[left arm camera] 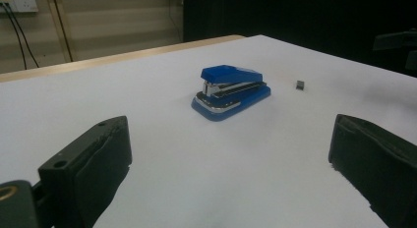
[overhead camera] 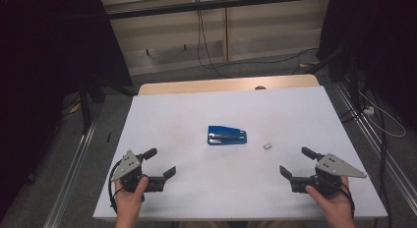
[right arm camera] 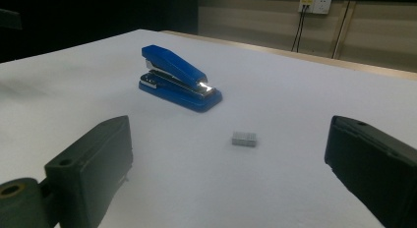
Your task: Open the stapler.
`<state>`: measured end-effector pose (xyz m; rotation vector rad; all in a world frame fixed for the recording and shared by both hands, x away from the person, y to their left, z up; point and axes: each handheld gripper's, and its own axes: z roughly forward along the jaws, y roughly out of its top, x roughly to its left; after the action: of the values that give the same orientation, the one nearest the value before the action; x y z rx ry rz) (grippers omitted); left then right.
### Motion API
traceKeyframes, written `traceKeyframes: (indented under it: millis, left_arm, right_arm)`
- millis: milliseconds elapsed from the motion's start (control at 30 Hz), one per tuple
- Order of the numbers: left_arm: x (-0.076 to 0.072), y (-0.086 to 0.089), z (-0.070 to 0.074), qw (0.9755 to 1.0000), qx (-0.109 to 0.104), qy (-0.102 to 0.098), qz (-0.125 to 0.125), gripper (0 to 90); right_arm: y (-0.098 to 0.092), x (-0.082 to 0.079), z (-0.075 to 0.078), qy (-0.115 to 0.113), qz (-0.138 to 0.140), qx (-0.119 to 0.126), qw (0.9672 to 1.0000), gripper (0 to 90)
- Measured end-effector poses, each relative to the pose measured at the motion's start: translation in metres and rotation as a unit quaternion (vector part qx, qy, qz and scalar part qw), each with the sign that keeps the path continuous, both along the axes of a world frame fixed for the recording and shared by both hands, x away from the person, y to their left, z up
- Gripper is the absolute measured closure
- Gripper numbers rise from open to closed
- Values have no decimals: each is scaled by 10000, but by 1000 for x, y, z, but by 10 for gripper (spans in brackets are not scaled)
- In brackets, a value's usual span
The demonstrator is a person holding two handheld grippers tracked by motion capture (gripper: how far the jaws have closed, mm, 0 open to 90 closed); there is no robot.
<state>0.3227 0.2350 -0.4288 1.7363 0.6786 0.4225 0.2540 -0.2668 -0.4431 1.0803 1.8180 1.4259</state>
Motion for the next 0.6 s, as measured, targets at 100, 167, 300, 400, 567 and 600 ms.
traceKeyframes:
  millis: [100,167,300,400,567,600]
  left_arm:
    - [1,-1,0,10000,-5,-6,11,28]
    - [1,-1,0,10000,14,-1,-13,28]
    - [4,-4,-1,10000,44,11,-26,28]
    - [8,-8,-1,10000,67,7,-40,28]
    - [16,-15,-2,9999,68,22,-83,28]
    - [17,-16,-2,9999,62,36,-82,28]
  right_arm:
    - [1,0,0,24,18,-21,10000,37]
    - [1,0,0,39,20,-15,10000,37]
    - [1,1,0,33,-1,-5,10000,38]
    - [2,3,-1,71,-10,0,10000,40]
    - [4,11,-1,74,-88,-79,9999,39]
    - [4,12,-1,60,-84,-109,9999,39]
